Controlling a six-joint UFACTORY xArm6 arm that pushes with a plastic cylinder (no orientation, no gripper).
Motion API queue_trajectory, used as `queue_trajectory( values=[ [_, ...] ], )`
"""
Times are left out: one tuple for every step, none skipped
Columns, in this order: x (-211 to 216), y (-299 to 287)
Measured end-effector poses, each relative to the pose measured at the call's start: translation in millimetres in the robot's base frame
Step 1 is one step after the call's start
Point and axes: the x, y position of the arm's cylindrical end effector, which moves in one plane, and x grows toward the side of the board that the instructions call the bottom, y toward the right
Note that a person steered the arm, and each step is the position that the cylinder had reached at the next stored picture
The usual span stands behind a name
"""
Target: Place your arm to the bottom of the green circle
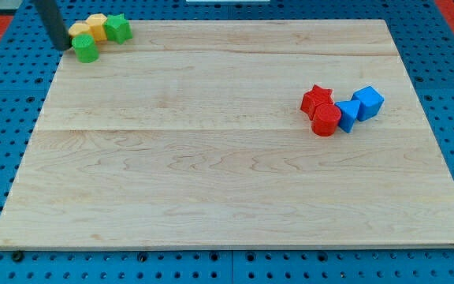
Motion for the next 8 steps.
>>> queue_trajectory(
  values=[
    [-28.1, 4.9],
    [-35.2, -24.3],
    [-52.7, -6.5],
    [-52.7, -6.5],
    [-52.9, 4.3],
    [-47.5, -4.3],
    [-35.2, -24.2],
    [-19.2, -24.7]
  ],
)
